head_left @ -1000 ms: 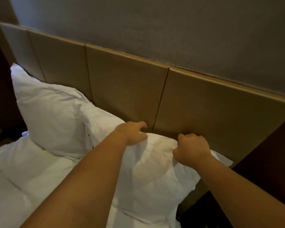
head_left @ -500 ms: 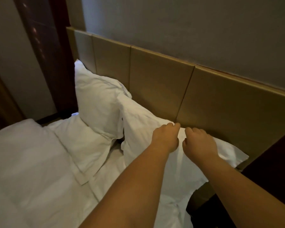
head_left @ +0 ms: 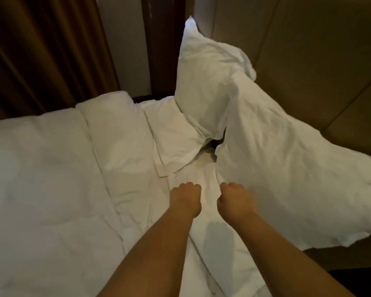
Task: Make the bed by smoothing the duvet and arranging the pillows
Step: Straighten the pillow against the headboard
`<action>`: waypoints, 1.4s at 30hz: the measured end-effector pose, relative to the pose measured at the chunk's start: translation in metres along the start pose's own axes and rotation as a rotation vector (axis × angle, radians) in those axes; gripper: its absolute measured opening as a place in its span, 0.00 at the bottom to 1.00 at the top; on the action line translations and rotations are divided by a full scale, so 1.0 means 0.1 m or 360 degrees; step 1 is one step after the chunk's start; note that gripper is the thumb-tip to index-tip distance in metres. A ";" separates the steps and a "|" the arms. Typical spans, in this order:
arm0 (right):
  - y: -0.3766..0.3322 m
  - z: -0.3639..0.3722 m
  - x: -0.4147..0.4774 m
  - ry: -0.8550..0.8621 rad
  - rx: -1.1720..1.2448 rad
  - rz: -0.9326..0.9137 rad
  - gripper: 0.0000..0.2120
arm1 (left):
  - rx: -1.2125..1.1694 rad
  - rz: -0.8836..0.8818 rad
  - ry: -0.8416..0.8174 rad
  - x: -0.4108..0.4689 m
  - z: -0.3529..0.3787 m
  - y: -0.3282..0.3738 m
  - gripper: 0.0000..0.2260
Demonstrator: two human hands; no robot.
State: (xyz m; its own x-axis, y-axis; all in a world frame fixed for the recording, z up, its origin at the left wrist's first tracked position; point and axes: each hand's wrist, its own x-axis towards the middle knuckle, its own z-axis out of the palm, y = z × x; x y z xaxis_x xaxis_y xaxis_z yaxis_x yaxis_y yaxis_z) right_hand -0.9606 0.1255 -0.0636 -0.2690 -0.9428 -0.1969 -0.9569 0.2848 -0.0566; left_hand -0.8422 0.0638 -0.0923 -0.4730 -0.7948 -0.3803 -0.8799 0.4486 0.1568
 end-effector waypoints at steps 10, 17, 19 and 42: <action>-0.50 1.12 1.66 -0.0382 -0.0007 -0.0234 0.11 | -0.0706 -0.0653 -0.0281 1.42 0.95 -1.21 0.13; -0.89 1.86 2.35 -0.0461 0.0050 -0.0311 0.10 | -0.1332 -0.0883 -0.0151 2.24 1.48 -1.39 0.19; -0.93 2.01 2.40 -0.0467 -0.0024 -0.0319 0.11 | -0.1491 -0.0881 -0.0157 2.34 1.55 -1.35 0.15; -0.50 1.83 0.84 -0.0178 0.0337 -0.0308 0.07 | -0.1323 -0.1043 0.0044 1.15 1.60 -0.82 0.16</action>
State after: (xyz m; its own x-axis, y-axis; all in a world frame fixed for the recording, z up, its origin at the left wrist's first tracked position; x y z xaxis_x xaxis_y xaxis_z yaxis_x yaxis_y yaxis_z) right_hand -0.9157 0.0641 -0.2560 -0.0590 -0.9615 -0.2685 -0.9420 0.1427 -0.3039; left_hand -0.8171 0.0015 -0.2948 0.1140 -0.7939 -0.5972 -0.7133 -0.4838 0.5070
